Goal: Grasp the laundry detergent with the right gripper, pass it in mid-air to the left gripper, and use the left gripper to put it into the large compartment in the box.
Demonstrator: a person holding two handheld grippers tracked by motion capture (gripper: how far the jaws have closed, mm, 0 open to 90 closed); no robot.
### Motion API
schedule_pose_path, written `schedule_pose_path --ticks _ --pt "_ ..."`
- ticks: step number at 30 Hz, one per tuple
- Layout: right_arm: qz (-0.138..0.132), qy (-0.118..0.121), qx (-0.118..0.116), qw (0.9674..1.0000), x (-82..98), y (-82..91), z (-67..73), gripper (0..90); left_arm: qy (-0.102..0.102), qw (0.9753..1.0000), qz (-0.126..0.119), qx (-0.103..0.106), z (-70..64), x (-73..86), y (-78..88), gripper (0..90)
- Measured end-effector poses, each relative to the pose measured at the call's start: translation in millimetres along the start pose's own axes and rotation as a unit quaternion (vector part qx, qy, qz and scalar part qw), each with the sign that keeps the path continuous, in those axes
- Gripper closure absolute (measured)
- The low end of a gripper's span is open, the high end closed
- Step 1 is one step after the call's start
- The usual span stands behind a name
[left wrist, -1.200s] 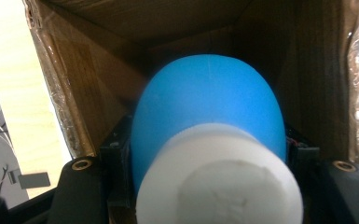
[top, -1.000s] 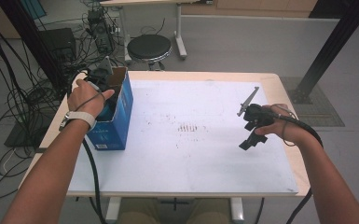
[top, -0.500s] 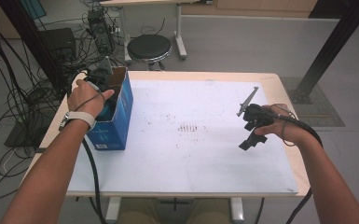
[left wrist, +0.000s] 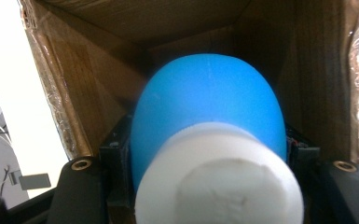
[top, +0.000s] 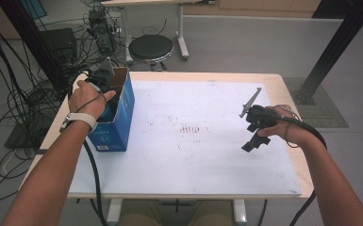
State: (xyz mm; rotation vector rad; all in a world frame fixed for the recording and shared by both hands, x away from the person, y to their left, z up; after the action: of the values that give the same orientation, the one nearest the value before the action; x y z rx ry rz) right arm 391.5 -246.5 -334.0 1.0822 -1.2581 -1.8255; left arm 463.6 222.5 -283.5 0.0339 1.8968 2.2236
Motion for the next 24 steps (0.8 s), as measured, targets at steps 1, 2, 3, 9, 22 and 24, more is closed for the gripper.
schedule_pose_path --ticks 1,2,3,9,22,24 --pt "0.001 0.001 0.0 1.0 0.0 0.0 0.0 10.5 0.0 1.0 -0.001 0.0 0.0 0.1 -0.2 37.2" --pt "0.0 0.0 0.0 1.0 0.0 -0.1 0.3 10.5 0.0 1.0 -0.001 0.0 0.0 0.1 -0.1 37.2" --pt "0.001 0.0 0.0 1.0 0.0 0.0 0.3 10.5 0.0 1.0 -0.001 0.0 0.0 0.2 -0.1 37.2" --pt "0.0 0.001 0.001 1.0 0.0 0.8 0.9 10.5 0.001 1.0 -0.001 0.0 -0.1 0.5 0.0 37.2" --pt "-0.001 0.003 0.001 1.0 -0.2 -0.1 1.0 10.5 0.0 1.0 0.0 -0.003 -1.0 0.7 0.3 37.2" --pt "-0.001 0.003 0.002 1.0 -0.2 -0.3 1.0 10.5 0.0 1.0 -0.001 -0.002 -1.2 0.6 0.2 37.2"
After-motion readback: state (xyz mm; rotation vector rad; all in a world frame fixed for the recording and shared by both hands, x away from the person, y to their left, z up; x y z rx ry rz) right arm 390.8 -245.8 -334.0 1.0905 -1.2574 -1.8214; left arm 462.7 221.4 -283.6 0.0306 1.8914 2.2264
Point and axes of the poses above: each handheld gripper's, and its own axes: y roughly backward along the jaws, x roughly out of its underside, z roughly to its left, the point moved 1 cm from there along -y, roughly forward along the jaws, and after that the axes turned 5 degrees about -x, right-handed, at the moved point
